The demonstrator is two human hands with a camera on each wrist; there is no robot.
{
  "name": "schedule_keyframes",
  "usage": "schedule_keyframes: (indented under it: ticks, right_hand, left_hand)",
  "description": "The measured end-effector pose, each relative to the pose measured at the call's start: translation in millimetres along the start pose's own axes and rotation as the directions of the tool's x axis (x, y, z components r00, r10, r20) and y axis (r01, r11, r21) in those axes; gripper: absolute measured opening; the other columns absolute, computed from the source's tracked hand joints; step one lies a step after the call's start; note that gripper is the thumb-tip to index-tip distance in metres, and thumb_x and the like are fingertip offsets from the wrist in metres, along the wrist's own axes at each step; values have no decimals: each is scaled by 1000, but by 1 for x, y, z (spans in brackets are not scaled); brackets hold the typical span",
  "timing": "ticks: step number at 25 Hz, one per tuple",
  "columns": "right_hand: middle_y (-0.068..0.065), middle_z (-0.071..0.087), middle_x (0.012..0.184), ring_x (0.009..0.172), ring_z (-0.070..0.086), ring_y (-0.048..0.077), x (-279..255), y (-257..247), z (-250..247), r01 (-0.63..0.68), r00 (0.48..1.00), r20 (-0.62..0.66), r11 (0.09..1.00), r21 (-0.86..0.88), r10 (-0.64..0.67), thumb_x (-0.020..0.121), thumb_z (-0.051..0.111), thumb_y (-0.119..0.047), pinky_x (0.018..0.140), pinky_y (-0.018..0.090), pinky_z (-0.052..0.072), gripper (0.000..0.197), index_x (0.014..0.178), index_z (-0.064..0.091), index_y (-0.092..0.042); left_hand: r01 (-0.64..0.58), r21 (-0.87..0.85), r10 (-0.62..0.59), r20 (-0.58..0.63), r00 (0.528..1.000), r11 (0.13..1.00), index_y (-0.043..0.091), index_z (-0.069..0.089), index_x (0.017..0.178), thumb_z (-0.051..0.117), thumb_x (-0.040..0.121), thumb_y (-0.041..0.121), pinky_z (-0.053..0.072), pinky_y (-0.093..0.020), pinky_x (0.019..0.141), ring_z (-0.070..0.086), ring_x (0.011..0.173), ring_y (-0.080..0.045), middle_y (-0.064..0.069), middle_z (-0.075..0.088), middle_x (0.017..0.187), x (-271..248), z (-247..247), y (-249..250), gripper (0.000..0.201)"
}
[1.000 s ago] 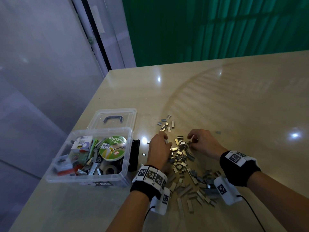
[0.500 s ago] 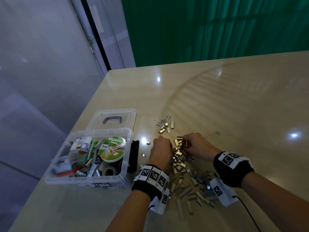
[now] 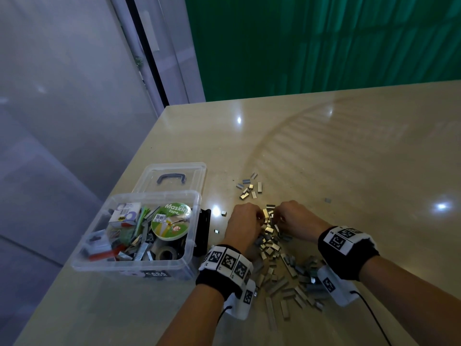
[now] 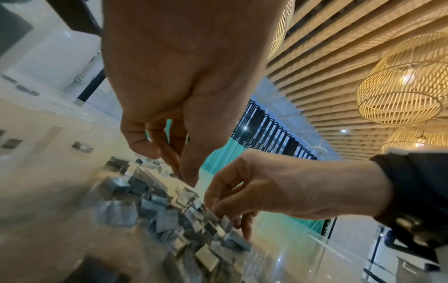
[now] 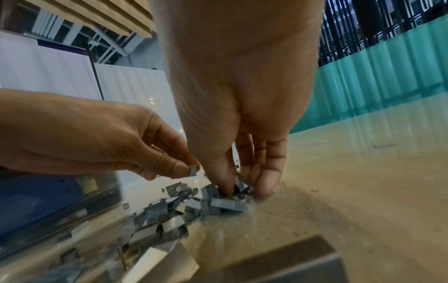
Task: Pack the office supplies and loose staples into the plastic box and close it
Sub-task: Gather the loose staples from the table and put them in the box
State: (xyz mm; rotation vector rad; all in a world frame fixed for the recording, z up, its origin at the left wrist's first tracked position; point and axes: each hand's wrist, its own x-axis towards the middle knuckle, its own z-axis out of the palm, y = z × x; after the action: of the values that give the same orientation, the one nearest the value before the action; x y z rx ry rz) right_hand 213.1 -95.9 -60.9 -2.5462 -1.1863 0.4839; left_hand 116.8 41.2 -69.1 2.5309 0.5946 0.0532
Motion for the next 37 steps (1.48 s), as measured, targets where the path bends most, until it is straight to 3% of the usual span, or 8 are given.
schedule_keyframes:
  ticks: [4, 11, 15, 19, 24, 28, 33, 37]
  right_hand:
    - [2, 68, 100, 86, 64, 17, -2, -2, -2, 19, 1000, 0, 1000, -12, -19, 94, 67, -17, 72, 25, 49, 11, 104, 70, -14]
    - [7, 66, 101, 88, 65, 21, -6, -7, -7, -4, 1000, 19, 997, -81, 6, 96, 63, -20, 78, 34, 56, 13, 105, 69, -12]
    - [4, 60, 102, 92, 61, 21, -12, -12, -14, 25, 999, 48, 996, -90, -20, 93, 66, -20, 74, 29, 49, 8, 101, 66, -18]
    - [-4, 59, 88, 83, 58, 16, -10, -20, -36, 100, 995, 4, 992, -74, -100, 91, 66, -19, 70, 27, 46, 6, 86, 68, -20]
    - [-9, 61, 70, 67, 60, 9, 10, -51, -60, 249, 967, -31, 966, -71, -252, 81, 67, -11, 67, 34, 52, 23, 64, 63, -26]
    - [-11, 60, 78, 76, 61, 11, 22, -66, -42, 232, 973, 42, 963, -136, -228, 84, 70, -20, 70, 27, 50, 19, 70, 63, -29]
    - [-8, 65, 74, 69, 62, 7, 24, -68, -27, 207, 977, 61, 976, -72, -202, 83, 75, -20, 61, 23, 44, 14, 70, 71, -20]
    - [-10, 62, 68, 65, 58, 2, 24, -127, -46, 355, 922, -193, 932, 74, -336, 78, 83, -18, 63, 27, 44, 10, 74, 74, -19]
  left_hand:
    - [-52, 10, 52, -13, 999, 999, 18, 78, 97, 63, 91, 9, 56, -37, 88, 63, 100, -23, -5, 71, 101, -5, -11, 5, 18]
    - [-60, -73, 59, -19, 998, 995, 10, 77, 104, 60, 93, 2, 56, -27, 88, 70, 92, -19, -9, 74, 103, -17, -23, 0, 21]
    - [-73, -69, 74, 9, 997, 995, 8, 76, 108, 63, 93, 4, 57, -32, 91, 71, 93, -21, -12, 74, 104, -24, -33, 6, 20]
    - [-138, -248, 119, -92, 989, 959, 2, 75, 102, 66, 91, 4, 56, -14, 68, 69, 71, -12, -11, 75, 89, -55, -69, 13, 14]
    - [-221, -276, 126, -322, 938, 935, 14, 76, 96, 69, 88, 9, 51, -13, 71, 67, 74, -2, 3, 75, 84, -99, -133, -10, 12]
    - [-134, -226, 14, -466, 884, 965, 16, 77, 94, 75, 85, 14, 52, -16, 80, 67, 81, -2, 6, 74, 89, -116, -164, -58, 9]
    - [74, -223, -180, -507, 843, 972, 14, 77, 93, 72, 86, 8, 47, -3, 73, 64, 76, 3, 7, 71, 84, -127, -180, -111, 11]
    - [134, -189, -210, -482, 851, 973, 12, 78, 94, 72, 84, 7, 56, -27, 85, 69, 81, -12, -1, 76, 89, -117, -188, -131, 12]
